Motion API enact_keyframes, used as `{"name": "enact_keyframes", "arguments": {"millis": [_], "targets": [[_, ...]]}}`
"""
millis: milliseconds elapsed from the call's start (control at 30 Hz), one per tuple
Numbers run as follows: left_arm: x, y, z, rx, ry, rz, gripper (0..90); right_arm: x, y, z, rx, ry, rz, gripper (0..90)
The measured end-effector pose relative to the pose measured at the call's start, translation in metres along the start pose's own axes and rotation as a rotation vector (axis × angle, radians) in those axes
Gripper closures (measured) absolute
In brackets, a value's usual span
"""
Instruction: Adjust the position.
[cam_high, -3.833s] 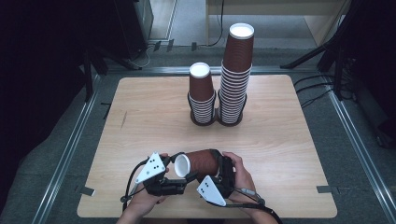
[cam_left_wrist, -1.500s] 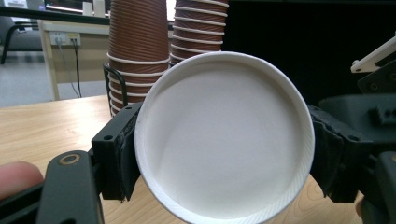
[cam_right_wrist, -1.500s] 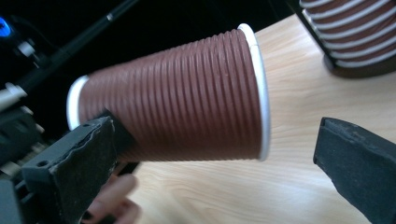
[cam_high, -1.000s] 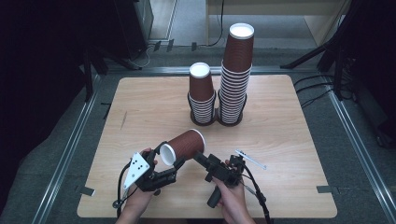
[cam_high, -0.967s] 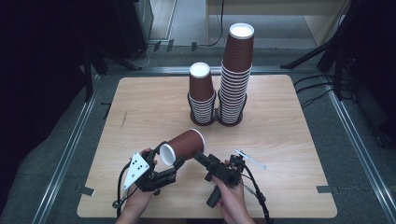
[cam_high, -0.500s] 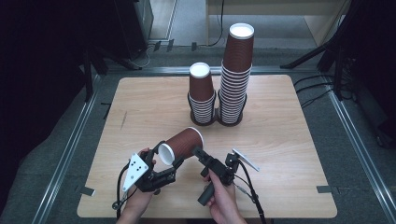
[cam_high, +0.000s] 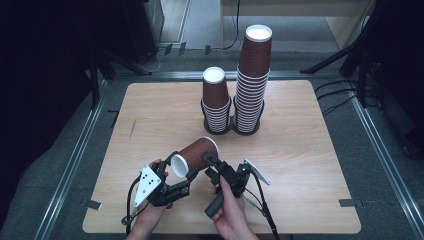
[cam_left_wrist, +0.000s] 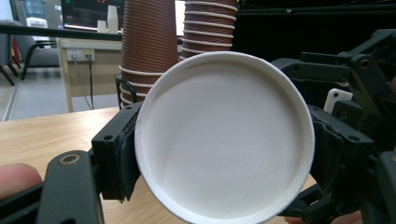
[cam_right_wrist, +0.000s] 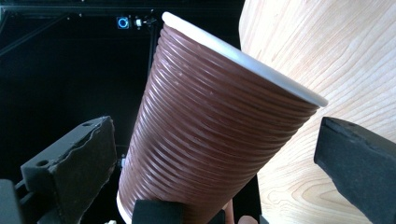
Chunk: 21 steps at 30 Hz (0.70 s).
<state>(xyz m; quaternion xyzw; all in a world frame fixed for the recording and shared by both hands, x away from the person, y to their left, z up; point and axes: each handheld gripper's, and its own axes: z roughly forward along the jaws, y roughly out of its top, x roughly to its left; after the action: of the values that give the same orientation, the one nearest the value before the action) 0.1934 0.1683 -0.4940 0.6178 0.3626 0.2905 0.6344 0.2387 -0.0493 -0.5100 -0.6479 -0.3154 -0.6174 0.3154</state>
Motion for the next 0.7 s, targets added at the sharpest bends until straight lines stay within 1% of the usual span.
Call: {"name": "enact_keyframes", "arguments": {"millis": [133, 333, 400, 700], "targets": [[-0.001, 0.0, 0.0, -0.001, -0.003, 0.004, 22.2, 0.001, 0.0, 0.003, -0.002, -0.001, 0.013, 0.0], [-0.001, 0.001, 0.0, -0.007, -0.011, 0.004, 22.2, 0.001, 0.001, 0.009, -0.004, 0.008, 0.063, 0.0], [-0.001, 0.0, 0.0, -0.007, -0.02, -0.002, 22.2, 0.0, 0.002, 0.011, 0.002, 0.011, 0.072, 0.0], [-0.004, 0.0, 0.0, -0.007, -0.038, 0.003, 22.2, -0.002, 0.004, 0.016, -0.016, 0.012, 0.104, 0.0]]}}
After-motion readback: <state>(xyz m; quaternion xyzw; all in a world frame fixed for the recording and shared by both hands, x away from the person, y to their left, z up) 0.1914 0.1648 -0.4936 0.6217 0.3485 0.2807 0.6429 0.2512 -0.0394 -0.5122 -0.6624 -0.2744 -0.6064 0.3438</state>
